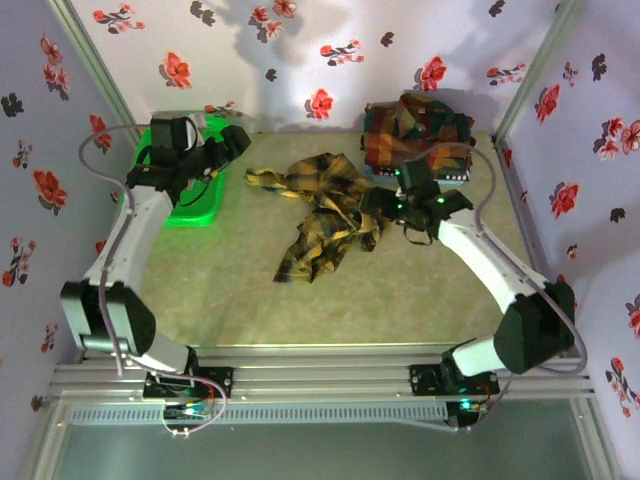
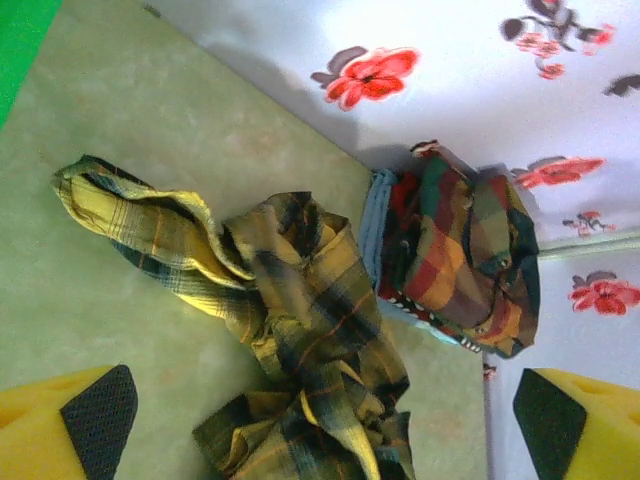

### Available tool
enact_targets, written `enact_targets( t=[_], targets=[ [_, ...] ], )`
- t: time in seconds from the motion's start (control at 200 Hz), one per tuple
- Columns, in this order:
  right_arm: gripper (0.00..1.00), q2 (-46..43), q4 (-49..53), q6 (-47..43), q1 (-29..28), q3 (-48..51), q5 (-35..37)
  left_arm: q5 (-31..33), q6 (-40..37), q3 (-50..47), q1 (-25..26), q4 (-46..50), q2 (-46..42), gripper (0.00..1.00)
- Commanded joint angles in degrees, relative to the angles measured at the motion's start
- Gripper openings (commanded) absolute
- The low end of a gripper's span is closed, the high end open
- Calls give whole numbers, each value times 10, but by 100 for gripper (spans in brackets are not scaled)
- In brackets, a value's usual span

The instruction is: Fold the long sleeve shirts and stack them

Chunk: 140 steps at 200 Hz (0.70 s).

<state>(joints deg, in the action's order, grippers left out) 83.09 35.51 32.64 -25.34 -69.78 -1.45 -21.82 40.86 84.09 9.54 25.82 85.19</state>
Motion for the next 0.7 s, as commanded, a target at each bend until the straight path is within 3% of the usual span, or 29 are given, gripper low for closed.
enact_targets(
  t=[0.0,0.18,0.28,0.51,0.695],
  targets=[
    [98,61,54,-31,-36,-39,9,13,-88,-5,23,140,24,97],
    [93,122,62,-17,-48,-61,63,10,-98,-19,109,123,87,93],
    [82,118,39,-18,-40,-44,58,-8,-71,-37,147,92,106,84],
    [65,89,-15,-28,-40,32,-1,-26,-51,-136,173,77,84,62],
    [62,97,-61,-8,-41,74,-9,-54,-52,-219,182,95,51,59]
  ],
)
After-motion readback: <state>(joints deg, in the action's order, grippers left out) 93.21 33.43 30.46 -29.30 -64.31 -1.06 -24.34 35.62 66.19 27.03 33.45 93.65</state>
